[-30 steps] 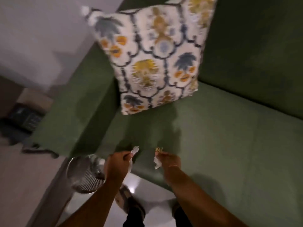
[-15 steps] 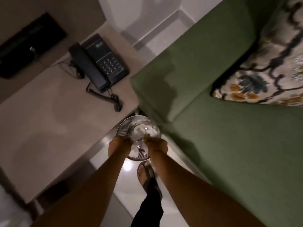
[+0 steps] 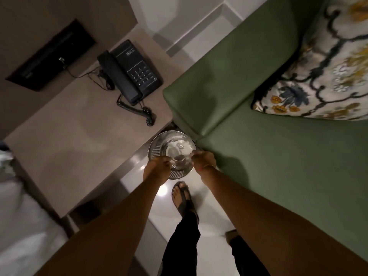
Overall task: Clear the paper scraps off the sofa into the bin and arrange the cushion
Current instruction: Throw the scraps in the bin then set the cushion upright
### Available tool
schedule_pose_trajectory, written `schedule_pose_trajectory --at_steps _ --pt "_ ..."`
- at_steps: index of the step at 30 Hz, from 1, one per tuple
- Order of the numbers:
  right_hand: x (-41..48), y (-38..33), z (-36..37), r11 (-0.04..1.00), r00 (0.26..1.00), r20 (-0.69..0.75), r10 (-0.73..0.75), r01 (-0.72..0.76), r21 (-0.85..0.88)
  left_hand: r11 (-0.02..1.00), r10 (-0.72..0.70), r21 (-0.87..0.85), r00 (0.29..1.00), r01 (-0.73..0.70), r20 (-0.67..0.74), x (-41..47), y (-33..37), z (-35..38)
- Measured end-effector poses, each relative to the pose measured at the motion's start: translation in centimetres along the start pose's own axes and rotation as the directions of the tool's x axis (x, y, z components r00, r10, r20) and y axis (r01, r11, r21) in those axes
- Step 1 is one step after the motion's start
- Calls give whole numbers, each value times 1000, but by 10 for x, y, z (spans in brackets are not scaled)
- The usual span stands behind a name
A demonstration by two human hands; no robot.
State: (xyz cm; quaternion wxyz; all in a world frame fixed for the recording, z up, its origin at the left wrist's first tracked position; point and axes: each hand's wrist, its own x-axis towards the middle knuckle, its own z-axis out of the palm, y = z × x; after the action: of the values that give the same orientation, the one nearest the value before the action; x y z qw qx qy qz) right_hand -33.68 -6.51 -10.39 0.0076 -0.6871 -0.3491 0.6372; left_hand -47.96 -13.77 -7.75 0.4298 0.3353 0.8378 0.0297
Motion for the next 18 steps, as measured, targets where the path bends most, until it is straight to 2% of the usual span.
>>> schedule_pose_trajectory --at_steps 3,7,11,14,16,18 --pt "-36 -5 -49 993 990 -112 -86 94 74 994 87 58 993 -91 78 -33 51 -1" --pt "-70 -10 -143 984 983 -149 -107 126 124 991 127 40 987 -131 101 -71 125 2" --pt "-106 -20 -257 980 947 -255 -197 182 -80 969 235 61 970 -239 66 -103 202 15" --pt "-118 -40 -346 963 925 -275 -260 228 -146 946 289 137 956 -293 50 -113 266 22" --pt "-120 -56 -397 951 889 -338 -309 287 -114 929 360 75 932 -362 41 -109 305 27" --pt "-115 -70 -445 925 810 -462 -361 374 -68 910 413 -42 911 -412 -1 -97 343 30"
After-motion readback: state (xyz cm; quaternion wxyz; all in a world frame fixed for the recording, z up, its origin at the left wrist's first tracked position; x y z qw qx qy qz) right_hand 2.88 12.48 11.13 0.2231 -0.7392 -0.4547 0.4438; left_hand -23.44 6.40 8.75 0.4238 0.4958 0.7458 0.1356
